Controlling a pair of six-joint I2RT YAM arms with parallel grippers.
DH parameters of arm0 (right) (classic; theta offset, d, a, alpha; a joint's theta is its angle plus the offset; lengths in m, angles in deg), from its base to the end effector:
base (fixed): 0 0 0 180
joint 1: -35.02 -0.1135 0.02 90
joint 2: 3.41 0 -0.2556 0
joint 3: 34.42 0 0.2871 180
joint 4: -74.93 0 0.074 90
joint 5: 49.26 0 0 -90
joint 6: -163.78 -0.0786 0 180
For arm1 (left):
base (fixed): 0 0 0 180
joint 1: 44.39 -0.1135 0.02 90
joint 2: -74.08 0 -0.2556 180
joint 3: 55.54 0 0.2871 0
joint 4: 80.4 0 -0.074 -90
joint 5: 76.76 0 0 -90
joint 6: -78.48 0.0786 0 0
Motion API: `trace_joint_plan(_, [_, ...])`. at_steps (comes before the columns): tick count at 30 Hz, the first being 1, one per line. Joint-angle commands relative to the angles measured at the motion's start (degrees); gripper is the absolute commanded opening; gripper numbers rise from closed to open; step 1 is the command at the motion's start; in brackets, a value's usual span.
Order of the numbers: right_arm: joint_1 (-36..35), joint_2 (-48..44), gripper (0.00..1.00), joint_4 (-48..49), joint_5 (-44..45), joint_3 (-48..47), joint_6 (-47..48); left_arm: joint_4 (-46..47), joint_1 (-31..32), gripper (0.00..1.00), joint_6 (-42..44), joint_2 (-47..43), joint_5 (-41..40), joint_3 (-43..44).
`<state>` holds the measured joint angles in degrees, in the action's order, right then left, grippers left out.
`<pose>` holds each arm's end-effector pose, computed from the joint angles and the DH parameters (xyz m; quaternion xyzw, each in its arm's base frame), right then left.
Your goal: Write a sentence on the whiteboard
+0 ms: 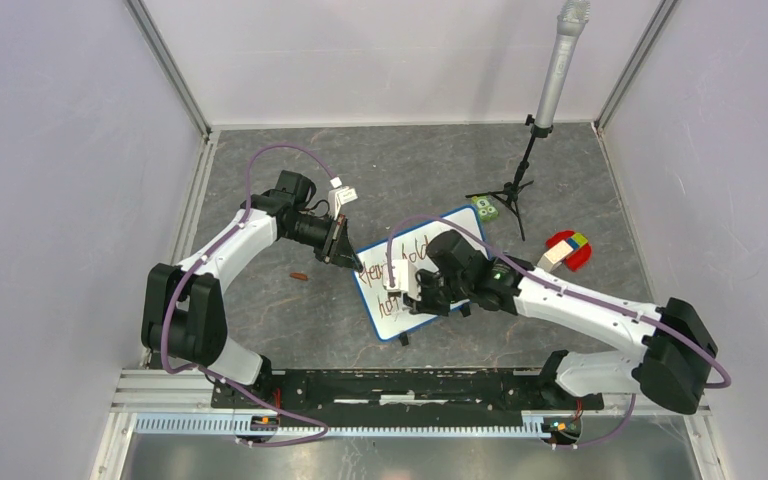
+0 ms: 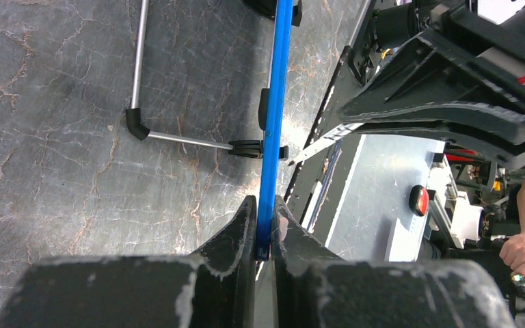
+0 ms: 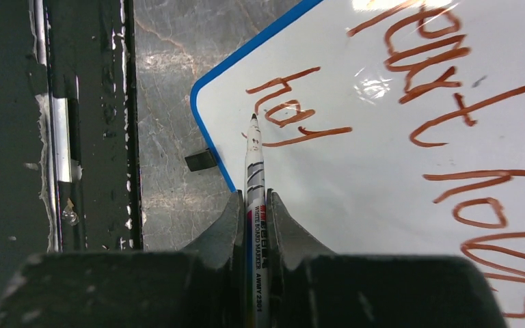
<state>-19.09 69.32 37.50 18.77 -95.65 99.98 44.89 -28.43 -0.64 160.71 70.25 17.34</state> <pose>0.1649 0.2781 0.1896 -0.6439 0.6595 0.2562 0.2912 0.2960 -0.1532 0.1918 0.2871 0.8190 -0.4756 0.1433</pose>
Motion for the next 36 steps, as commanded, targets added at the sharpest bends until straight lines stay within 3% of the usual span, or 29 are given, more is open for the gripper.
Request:
trace_joint_plan(1, [1.1, -4.1, 0.00, 0.7, 0.9, -3.1, -0.8, -0.1, 0.1, 0.02, 1.1, -0.6, -0.6, 1.7])
trace_joint_plan(10, [3.2, -3.7, 0.00, 0.8, 6.2, -3.0, -0.7, -0.1, 0.1, 0.02, 1.1, -0.7, -0.2, 1.8])
trace_joint_plan(36, [5.4, -3.2, 0.00, 0.7, 6.9, -2.0, -0.3, -0.1, 0.2, 0.02, 1.3, -0.9, -0.4, 1.5])
